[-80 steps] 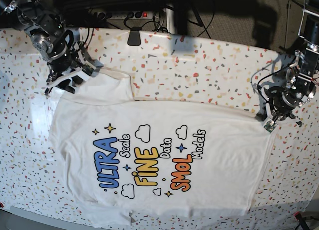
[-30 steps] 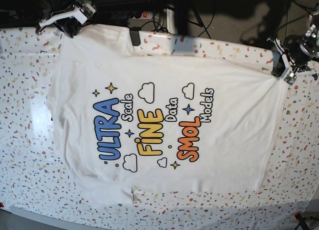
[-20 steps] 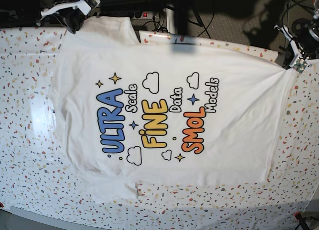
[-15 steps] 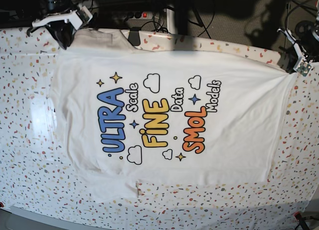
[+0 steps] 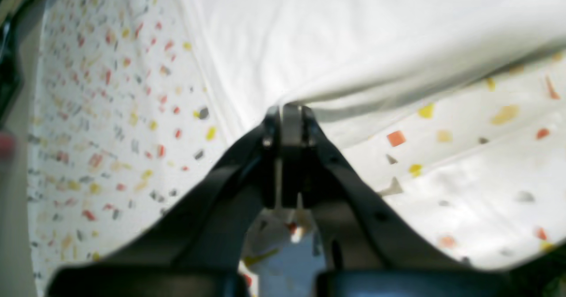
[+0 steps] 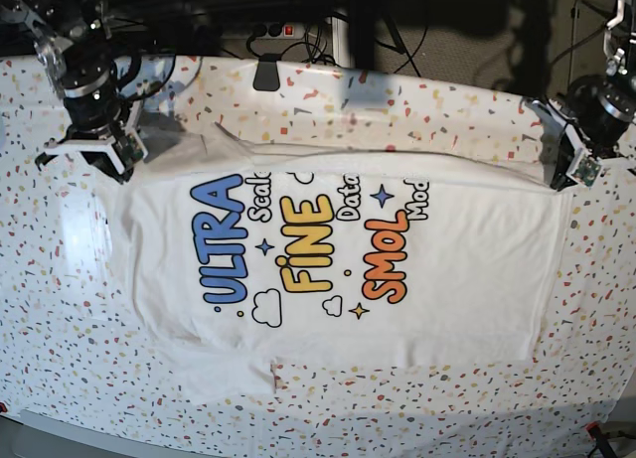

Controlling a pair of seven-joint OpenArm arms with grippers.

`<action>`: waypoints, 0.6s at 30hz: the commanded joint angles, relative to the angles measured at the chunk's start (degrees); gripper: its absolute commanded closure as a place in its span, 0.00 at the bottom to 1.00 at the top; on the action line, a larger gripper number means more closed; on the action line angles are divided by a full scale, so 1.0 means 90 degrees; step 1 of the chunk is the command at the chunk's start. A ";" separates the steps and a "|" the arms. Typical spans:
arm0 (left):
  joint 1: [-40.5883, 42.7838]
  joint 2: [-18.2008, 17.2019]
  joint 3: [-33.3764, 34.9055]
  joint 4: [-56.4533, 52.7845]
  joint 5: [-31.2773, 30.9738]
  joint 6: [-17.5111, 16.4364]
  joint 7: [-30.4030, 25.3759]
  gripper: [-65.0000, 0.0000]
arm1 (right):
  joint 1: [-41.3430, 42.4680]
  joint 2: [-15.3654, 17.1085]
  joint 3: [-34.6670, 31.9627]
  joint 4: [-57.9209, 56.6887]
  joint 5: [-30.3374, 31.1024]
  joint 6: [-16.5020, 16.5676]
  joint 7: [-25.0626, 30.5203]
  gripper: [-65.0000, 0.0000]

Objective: Fold the T-shirt properly
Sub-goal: 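Release the shoulders and reposition both grippers along the shirt's sides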

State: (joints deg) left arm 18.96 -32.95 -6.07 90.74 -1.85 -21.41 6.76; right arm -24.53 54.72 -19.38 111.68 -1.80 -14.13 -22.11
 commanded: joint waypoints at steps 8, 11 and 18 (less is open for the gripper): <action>-0.0935 0.0153 -0.0053 -0.0685 0.0219 -0.0177 -0.0425 1.00 | 0.1054 -0.0393 0.0063 -0.0899 0.0636 0.0712 0.0539 1.00; -0.1251 0.0206 -0.0010 -0.0976 0.0206 -0.0262 -0.0425 1.00 | 0.1362 -0.0556 0.0063 -0.1263 0.0913 0.0974 0.0670 1.00; -0.1761 0.0202 0.0488 -0.1535 0.0209 -0.0413 -0.0423 1.00 | 0.2008 -0.0680 0.0061 -0.1906 0.1311 0.1372 0.0843 1.00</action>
State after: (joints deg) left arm 4.16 -30.15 -1.21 76.05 0.51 -25.52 4.62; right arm -7.31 47.37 -19.53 93.76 10.52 -0.95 -16.03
